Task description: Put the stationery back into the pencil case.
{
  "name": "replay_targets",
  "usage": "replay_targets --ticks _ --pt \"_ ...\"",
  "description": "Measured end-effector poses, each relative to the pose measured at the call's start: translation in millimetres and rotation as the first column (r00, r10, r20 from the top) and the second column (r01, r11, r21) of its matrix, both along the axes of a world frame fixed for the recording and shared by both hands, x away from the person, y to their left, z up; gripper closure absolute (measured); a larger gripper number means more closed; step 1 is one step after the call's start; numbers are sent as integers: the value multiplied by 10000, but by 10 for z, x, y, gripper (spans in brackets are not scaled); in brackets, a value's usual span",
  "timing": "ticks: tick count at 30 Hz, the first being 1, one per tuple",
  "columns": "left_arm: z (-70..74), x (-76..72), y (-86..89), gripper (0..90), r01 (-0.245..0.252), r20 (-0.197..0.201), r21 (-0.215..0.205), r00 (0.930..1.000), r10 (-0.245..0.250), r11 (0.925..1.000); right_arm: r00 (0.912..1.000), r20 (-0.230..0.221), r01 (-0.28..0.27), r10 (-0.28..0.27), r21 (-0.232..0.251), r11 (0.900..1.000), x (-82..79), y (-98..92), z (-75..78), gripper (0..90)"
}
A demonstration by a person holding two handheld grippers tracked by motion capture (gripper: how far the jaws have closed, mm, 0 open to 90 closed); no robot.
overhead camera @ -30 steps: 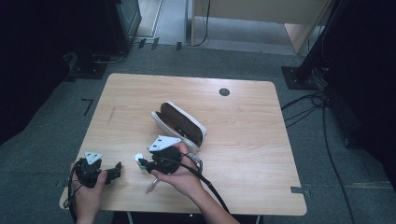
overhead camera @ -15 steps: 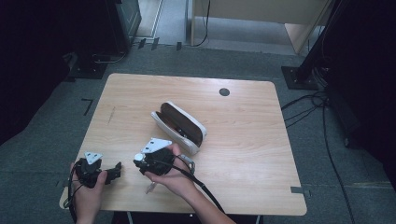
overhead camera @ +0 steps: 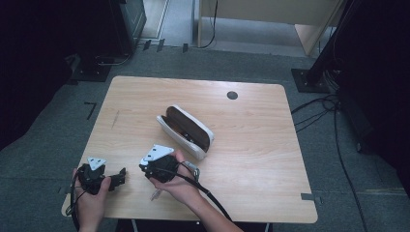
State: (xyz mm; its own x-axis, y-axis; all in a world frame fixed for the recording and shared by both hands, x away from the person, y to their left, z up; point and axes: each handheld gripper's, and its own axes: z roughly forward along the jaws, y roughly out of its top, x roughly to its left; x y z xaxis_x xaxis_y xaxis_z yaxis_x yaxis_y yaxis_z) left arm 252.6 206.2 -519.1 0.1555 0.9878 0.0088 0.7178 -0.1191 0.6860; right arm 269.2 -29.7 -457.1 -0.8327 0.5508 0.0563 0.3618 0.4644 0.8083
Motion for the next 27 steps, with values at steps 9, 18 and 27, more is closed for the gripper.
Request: replay_targets --ticks 9,18,27 --pt "0 0 0 0 0 -1 0 10000 0 10000 9999 73 83 -85 172 9998 14 -80 75 654" --pt "-2 0 -1 0 4 19 -4 10000 -4 10000 9991 208 357 -366 429 9984 41 -218 200 655" --pt "0 0 0 0 10 4 5 10000 -10 10000 9965 461 667 -700 714 9952 99 -383 377 655"
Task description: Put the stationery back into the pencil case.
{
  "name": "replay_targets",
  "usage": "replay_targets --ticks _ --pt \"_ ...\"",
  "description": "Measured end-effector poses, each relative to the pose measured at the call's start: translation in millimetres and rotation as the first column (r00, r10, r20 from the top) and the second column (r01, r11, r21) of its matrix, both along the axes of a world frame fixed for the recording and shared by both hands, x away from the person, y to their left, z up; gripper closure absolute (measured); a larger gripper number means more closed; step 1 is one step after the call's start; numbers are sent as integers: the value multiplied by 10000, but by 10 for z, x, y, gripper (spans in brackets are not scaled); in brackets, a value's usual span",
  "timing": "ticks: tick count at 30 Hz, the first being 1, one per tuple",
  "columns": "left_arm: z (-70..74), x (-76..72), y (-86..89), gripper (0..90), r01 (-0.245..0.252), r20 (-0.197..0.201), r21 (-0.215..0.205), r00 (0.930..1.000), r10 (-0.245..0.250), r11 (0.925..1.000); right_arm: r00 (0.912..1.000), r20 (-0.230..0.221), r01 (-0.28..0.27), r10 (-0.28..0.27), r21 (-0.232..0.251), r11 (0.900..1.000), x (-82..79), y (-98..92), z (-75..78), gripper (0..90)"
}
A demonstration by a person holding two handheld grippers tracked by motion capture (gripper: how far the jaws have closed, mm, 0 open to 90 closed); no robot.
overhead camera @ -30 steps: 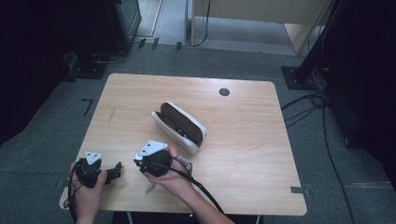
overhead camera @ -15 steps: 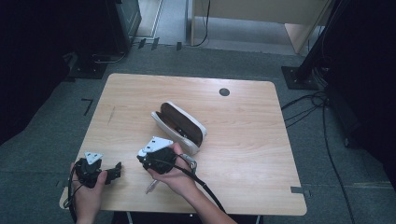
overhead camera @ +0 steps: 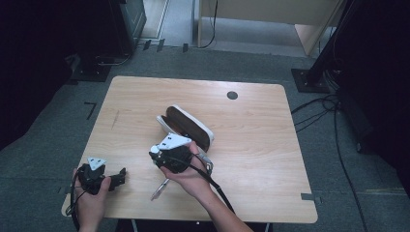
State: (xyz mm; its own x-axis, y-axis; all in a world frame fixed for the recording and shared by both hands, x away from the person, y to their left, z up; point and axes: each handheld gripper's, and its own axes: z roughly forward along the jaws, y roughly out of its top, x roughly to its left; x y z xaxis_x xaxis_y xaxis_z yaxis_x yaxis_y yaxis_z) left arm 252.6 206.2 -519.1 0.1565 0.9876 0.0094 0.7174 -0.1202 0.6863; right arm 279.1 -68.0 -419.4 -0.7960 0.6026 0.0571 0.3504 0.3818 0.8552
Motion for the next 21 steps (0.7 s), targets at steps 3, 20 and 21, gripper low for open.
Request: replay_targets --ticks 3,20,21 --pt "-2 1 -3 0 -26 22 -28 10000 26 10000 9998 76 197 -198 69 9998 26 -65 68 655" --pt "0 0 0 0 0 4 10 10000 0 10000 9934 621 935 -963 469 9945 184 -392 433 655" --pt "0 0 0 0 0 3 9 10000 0 10000 9930 641 964 -995 490 9941 194 -408 450 655"
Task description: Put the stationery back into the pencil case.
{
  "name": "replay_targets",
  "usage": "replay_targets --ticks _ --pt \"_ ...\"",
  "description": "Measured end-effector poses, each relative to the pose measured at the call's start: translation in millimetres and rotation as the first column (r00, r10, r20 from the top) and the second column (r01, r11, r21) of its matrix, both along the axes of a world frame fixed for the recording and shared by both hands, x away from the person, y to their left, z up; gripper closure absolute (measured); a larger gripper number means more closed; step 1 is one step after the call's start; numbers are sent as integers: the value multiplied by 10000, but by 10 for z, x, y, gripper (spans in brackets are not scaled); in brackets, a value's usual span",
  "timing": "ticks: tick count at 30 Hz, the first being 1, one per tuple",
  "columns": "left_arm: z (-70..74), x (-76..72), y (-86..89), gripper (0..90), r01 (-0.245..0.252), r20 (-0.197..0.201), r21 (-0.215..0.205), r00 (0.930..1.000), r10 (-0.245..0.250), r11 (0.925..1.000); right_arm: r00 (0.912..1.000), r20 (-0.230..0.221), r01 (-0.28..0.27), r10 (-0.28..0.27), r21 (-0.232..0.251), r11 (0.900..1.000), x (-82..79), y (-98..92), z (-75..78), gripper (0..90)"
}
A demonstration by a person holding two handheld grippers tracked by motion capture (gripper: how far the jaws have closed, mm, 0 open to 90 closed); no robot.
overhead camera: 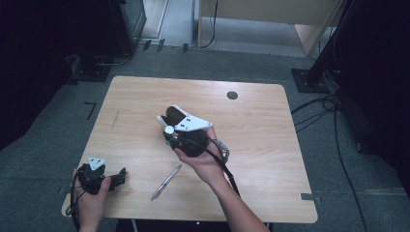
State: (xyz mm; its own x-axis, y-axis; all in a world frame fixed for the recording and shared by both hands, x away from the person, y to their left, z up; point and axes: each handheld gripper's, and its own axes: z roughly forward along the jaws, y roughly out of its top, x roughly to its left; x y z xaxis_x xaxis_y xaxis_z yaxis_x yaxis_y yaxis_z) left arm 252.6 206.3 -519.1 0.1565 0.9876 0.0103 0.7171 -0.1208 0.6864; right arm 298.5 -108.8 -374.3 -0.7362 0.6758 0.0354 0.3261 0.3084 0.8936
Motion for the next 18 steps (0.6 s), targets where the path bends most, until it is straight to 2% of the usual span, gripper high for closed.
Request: replay_targets --ticks 13,18 --pt "0 0 0 0 -3 1 -3 10000 3 10000 9994 222 250 -258 326 9992 74 -106 189 655" --pt "0 0 0 0 -2 4 -5 10000 2 10000 9987 269 418 -427 340 9985 117 -149 215 655"
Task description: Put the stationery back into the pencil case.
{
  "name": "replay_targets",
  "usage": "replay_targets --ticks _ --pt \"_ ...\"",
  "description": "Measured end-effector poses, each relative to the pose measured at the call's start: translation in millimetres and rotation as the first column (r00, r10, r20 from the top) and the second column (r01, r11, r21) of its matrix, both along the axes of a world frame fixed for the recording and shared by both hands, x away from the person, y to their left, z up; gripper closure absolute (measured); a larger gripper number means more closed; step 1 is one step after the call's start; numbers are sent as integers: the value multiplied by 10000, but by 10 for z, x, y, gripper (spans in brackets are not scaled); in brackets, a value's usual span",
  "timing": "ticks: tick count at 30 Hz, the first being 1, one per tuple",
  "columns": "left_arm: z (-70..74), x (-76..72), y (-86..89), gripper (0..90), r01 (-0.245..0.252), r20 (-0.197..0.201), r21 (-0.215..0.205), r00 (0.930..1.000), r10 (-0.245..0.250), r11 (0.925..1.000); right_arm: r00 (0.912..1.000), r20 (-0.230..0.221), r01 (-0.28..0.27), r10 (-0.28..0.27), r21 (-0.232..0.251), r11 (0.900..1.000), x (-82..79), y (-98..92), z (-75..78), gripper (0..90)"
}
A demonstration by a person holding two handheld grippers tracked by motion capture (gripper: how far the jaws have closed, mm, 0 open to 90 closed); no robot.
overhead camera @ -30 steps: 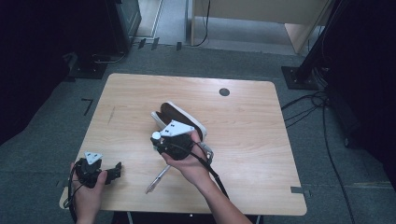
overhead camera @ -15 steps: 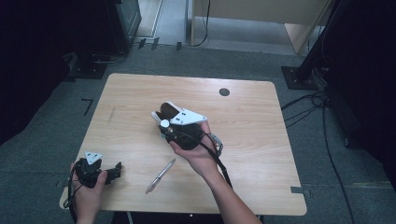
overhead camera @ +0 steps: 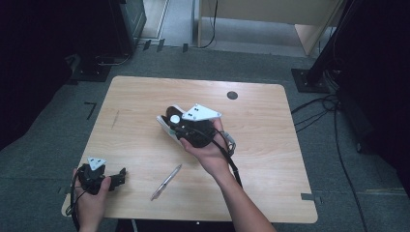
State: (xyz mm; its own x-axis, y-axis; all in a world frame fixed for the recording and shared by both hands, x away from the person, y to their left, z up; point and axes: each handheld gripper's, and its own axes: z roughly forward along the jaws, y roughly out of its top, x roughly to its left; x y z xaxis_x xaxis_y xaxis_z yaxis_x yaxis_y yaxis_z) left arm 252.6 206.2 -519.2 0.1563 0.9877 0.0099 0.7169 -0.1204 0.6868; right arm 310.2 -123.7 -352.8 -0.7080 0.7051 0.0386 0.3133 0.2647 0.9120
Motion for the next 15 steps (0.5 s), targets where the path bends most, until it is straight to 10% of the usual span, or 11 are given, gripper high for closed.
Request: replay_targets --ticks 15 --pt "-1 1 -1 0 -8 16 1 10000 8 10000 9963 -69 852 -858 -603 9945 193 -168 -161 655"
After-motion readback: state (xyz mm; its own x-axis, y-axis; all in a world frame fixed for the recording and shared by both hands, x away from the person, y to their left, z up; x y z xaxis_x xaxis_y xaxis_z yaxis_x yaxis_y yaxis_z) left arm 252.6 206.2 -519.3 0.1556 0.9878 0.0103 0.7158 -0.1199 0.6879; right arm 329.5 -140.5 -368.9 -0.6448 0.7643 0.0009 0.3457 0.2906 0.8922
